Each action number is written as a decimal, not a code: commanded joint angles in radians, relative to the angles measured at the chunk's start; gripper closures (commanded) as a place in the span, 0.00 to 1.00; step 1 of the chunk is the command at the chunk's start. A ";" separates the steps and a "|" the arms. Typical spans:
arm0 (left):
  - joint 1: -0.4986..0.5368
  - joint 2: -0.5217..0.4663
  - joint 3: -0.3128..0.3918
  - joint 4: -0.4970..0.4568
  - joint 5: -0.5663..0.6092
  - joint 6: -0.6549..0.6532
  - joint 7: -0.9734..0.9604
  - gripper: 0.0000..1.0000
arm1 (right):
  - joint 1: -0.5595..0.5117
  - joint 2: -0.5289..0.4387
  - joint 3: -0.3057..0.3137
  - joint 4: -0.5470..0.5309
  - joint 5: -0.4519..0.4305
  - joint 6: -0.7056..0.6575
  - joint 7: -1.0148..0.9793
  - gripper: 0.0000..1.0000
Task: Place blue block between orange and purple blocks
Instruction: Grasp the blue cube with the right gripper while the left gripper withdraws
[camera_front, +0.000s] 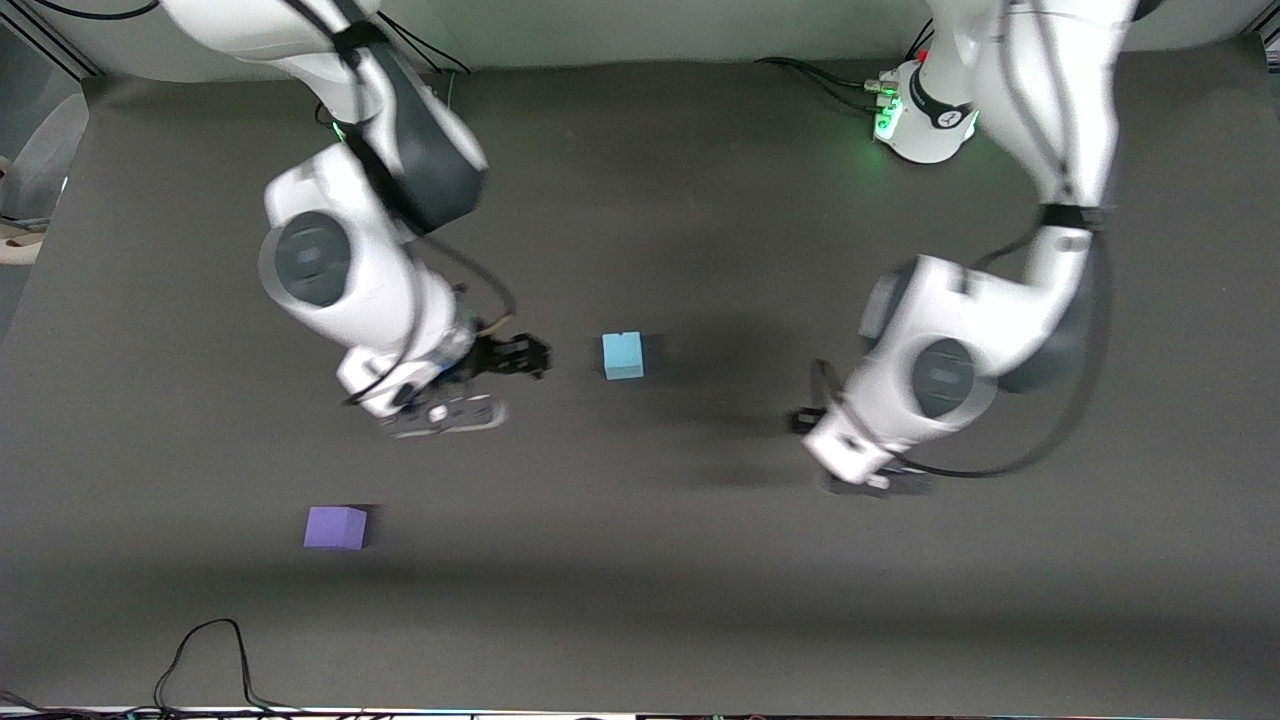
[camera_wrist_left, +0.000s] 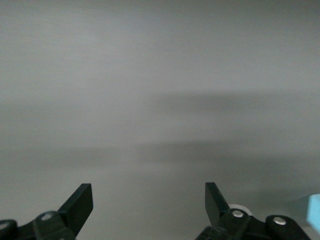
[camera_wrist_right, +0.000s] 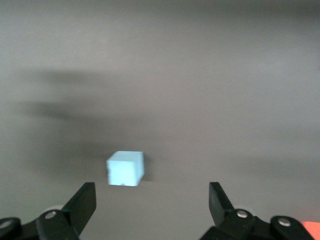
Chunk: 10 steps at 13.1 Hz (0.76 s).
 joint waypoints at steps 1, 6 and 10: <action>0.152 -0.137 -0.013 -0.045 -0.025 -0.125 0.174 0.00 | 0.099 0.062 -0.013 -0.016 -0.017 0.092 0.101 0.00; 0.318 -0.321 -0.007 -0.046 0.042 -0.303 0.338 0.00 | 0.188 0.146 -0.017 -0.177 -0.025 0.334 0.145 0.00; 0.318 -0.422 -0.007 -0.057 0.070 -0.382 0.340 0.00 | 0.242 0.156 -0.028 -0.322 -0.026 0.432 0.146 0.00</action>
